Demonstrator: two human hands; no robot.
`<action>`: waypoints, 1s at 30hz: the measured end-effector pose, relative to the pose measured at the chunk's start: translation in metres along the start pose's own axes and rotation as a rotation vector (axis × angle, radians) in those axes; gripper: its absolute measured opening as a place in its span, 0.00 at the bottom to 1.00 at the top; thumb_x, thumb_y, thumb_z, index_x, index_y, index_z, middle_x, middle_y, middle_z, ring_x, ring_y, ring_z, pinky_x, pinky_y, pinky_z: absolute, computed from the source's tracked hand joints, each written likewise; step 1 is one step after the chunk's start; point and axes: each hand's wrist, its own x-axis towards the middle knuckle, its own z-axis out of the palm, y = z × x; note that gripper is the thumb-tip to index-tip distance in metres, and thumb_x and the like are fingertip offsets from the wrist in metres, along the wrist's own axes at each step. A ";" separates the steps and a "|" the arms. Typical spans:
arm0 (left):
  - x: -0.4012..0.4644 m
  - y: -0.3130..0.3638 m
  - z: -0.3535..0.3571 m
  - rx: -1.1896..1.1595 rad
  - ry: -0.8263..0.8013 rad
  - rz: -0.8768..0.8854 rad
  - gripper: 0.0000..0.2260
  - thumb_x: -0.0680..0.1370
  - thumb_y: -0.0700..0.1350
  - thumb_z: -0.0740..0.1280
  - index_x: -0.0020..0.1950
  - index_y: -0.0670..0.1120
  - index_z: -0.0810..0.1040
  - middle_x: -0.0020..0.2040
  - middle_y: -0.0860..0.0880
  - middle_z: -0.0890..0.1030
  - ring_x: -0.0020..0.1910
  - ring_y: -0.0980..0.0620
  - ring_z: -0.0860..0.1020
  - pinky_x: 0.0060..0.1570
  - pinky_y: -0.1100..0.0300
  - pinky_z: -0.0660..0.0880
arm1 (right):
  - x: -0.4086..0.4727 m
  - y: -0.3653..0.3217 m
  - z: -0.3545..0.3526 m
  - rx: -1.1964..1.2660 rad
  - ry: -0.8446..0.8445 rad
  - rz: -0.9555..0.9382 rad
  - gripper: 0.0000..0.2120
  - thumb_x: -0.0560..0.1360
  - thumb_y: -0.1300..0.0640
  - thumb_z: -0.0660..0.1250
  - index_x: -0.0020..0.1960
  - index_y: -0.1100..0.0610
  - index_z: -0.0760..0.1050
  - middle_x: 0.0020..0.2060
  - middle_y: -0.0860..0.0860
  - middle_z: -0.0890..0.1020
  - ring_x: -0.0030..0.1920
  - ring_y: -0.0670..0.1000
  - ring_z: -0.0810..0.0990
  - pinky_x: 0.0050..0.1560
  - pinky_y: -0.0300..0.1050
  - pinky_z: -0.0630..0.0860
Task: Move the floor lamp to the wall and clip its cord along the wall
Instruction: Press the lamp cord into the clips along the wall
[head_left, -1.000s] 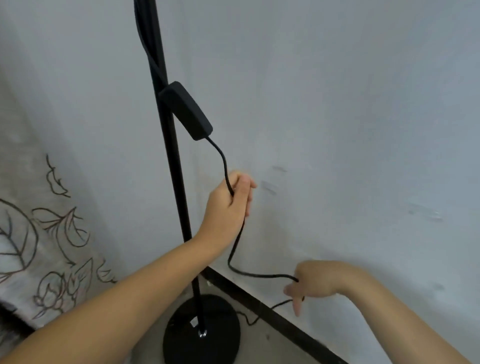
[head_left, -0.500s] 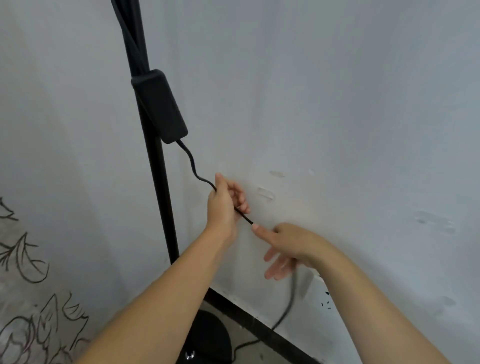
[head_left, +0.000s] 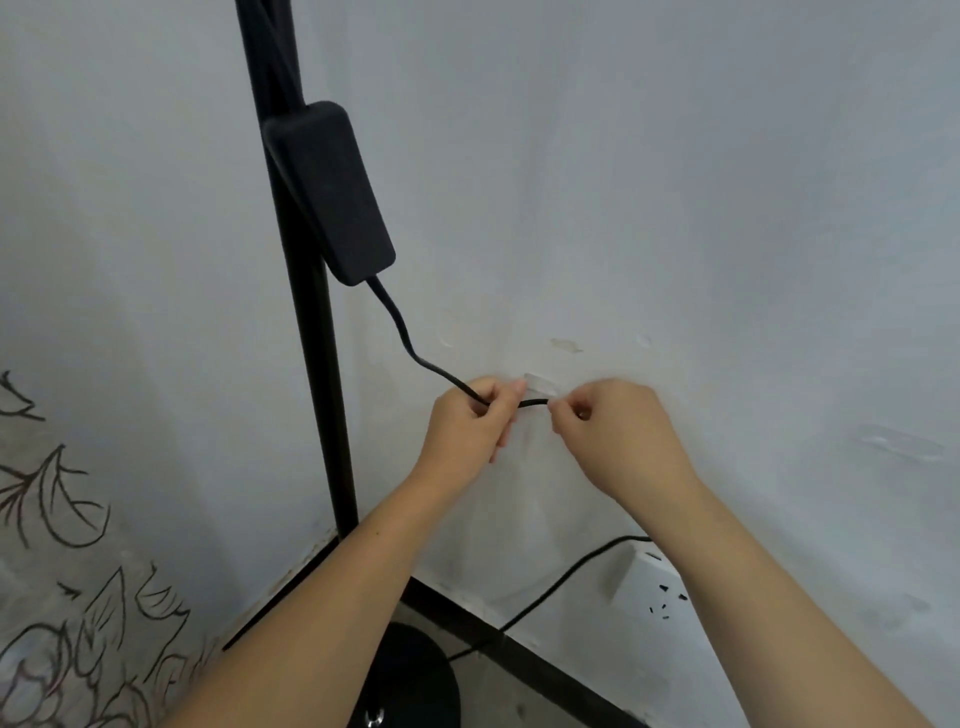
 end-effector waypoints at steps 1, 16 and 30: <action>0.001 -0.002 0.002 -0.005 0.001 -0.008 0.19 0.77 0.50 0.64 0.27 0.48 0.70 0.22 0.52 0.71 0.22 0.53 0.68 0.24 0.62 0.68 | 0.000 -0.002 0.001 -0.044 0.026 -0.011 0.22 0.75 0.54 0.60 0.24 0.59 0.67 0.20 0.55 0.69 0.23 0.55 0.67 0.25 0.46 0.64; 0.021 0.003 0.009 -0.218 0.035 -0.310 0.26 0.71 0.62 0.67 0.20 0.49 0.69 0.15 0.51 0.66 0.16 0.52 0.67 0.19 0.66 0.65 | 0.011 -0.003 -0.001 -0.061 0.108 -0.001 0.22 0.77 0.53 0.58 0.25 0.60 0.66 0.22 0.58 0.75 0.26 0.57 0.75 0.29 0.48 0.73; -0.002 0.000 0.022 -0.211 -0.133 -0.246 0.22 0.75 0.59 0.64 0.24 0.50 0.73 0.17 0.51 0.70 0.17 0.53 0.66 0.21 0.67 0.66 | -0.045 0.057 0.024 0.541 -0.597 0.300 0.19 0.81 0.51 0.51 0.42 0.57 0.75 0.19 0.48 0.75 0.22 0.46 0.75 0.25 0.33 0.70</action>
